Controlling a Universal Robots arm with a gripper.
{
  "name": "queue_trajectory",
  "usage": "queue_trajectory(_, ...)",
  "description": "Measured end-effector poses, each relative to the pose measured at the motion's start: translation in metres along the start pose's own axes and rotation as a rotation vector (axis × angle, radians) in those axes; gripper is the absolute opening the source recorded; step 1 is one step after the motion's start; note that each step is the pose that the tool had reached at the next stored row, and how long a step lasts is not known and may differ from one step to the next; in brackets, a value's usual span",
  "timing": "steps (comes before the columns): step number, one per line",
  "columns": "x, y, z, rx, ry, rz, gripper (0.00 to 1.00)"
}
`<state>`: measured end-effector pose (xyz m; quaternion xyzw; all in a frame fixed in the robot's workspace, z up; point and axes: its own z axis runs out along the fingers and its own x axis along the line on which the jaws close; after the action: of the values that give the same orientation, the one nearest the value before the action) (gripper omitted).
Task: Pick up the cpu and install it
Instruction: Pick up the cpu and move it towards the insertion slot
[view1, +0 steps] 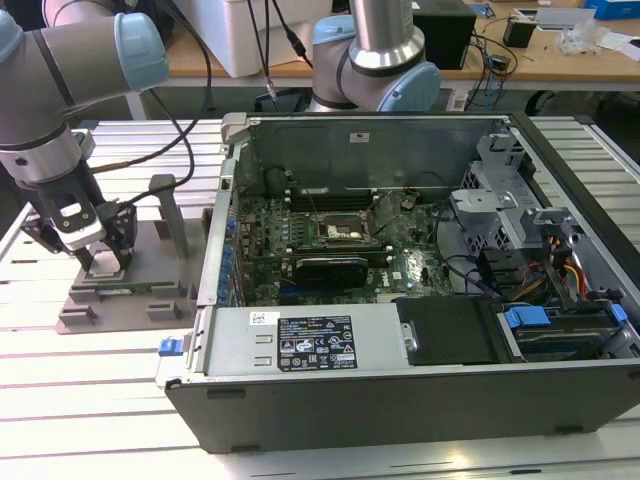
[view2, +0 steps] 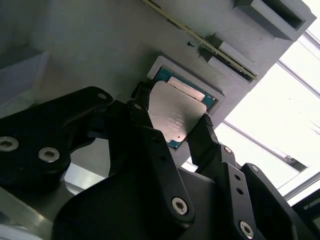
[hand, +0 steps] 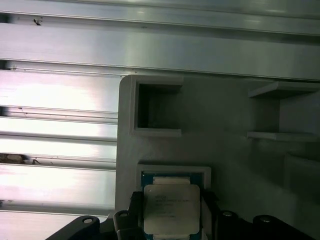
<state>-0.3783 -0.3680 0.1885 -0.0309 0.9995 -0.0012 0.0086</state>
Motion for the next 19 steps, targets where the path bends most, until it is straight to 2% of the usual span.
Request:
queue_trajectory(10, -0.0003, 0.0003, -0.0145, 0.0003, 0.0003, 0.0, 0.54)
queue_trajectory(14, -0.0004, 0.0004, -0.0239, 0.0003, 0.0003, 0.0, 0.54)
queue_trajectory(17, -0.0006, 0.0005, -0.0342, 0.0003, 0.0003, 0.0, 0.54)
queue_trajectory(19, -0.0007, 0.0005, -0.0377, 0.0005, 0.0003, 0.0, 0.54)
